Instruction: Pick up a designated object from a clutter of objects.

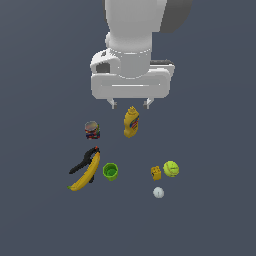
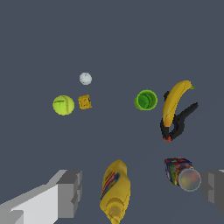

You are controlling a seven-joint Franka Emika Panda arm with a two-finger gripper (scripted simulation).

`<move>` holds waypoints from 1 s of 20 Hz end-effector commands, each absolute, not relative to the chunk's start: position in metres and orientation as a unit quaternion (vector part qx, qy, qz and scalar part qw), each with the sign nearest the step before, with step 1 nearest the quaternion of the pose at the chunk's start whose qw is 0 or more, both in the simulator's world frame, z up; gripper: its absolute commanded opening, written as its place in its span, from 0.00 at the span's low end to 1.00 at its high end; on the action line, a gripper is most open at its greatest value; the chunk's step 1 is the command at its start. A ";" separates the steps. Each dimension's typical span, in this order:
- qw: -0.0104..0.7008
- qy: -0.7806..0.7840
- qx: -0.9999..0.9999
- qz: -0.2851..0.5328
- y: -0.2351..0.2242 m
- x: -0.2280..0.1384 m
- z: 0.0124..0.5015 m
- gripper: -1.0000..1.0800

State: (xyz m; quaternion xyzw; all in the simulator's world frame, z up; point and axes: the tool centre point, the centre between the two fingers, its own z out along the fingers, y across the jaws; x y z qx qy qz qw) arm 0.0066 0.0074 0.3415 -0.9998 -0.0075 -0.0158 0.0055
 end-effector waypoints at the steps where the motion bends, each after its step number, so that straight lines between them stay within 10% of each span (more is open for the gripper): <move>1: 0.006 -0.008 -1.000 -0.016 0.007 0.007 0.342 0.96; 20: -0.006 0.002 -1.000 -0.019 0.009 0.017 0.345 0.96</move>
